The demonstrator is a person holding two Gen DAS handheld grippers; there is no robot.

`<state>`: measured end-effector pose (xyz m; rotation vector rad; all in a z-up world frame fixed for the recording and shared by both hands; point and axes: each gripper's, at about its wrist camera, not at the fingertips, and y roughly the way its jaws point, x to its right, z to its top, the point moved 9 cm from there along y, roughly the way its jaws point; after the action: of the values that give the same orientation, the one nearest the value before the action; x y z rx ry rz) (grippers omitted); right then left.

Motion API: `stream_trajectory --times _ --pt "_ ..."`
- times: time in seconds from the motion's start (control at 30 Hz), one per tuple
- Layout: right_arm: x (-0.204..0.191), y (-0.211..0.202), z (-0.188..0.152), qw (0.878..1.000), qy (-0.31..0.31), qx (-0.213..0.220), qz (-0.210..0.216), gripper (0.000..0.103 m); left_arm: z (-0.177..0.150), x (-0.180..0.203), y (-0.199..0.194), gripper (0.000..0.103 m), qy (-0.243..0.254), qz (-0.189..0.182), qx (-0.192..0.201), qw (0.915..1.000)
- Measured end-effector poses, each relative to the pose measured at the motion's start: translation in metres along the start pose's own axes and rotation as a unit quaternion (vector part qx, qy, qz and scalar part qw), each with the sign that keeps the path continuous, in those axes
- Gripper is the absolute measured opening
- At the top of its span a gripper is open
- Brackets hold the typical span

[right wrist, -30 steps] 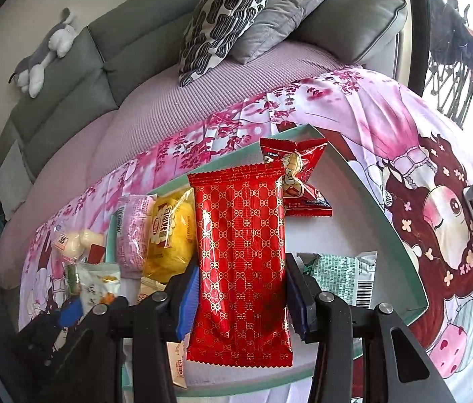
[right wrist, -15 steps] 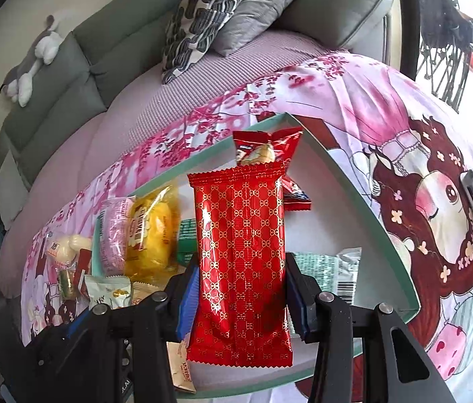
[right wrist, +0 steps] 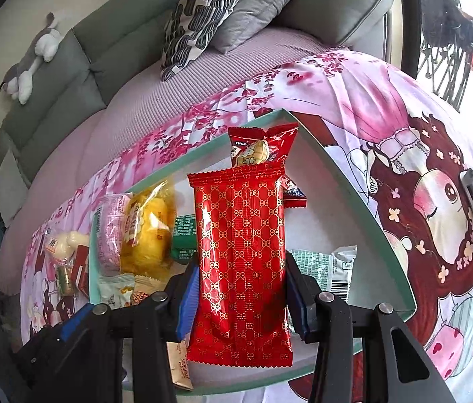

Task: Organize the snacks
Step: 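Carry the white-green bag and red bag over the teal tray and lower them, then open both tools to release the bags into the tray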

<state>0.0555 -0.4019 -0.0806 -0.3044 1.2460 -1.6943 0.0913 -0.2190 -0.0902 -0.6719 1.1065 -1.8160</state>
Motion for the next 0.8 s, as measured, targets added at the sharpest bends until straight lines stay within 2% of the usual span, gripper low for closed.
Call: stream_trajectory --times 0.23,0.33,0.4,0.6,0.67,0.77,0.8 --pt "-0.005 0.002 0.000 1.000 -0.008 -0.003 0.000 0.048 0.006 -0.018 -0.016 0.062 -0.037 -0.001 0.008 0.9993" --pt "-0.006 0.003 -0.001 1.000 -0.013 -0.006 0.000 0.049 0.008 -0.034 -0.022 0.063 -0.064 0.011 0.013 0.9978" --pt "-0.009 0.004 -0.003 1.000 -0.017 -0.008 0.003 0.050 0.007 -0.046 -0.022 0.072 -0.085 0.024 0.011 0.9960" --pt "-0.018 0.005 -0.004 0.999 -0.034 -0.008 0.010 0.052 0.002 -0.077 -0.019 0.072 -0.145 0.044 0.003 0.9885" --pt "-0.022 0.004 -0.004 0.999 -0.041 -0.008 0.016 0.058 0.001 -0.083 -0.019 0.073 -0.156 0.049 0.003 0.9866" --pt "-0.027 0.006 -0.005 0.999 -0.050 -0.008 0.017 0.061 -0.001 -0.092 -0.018 0.075 -0.172 0.054 0.003 0.9837" --pt "-0.029 0.006 -0.005 0.998 -0.053 -0.009 0.018 0.063 -0.001 -0.095 -0.018 0.081 -0.176 0.056 0.003 0.9827"
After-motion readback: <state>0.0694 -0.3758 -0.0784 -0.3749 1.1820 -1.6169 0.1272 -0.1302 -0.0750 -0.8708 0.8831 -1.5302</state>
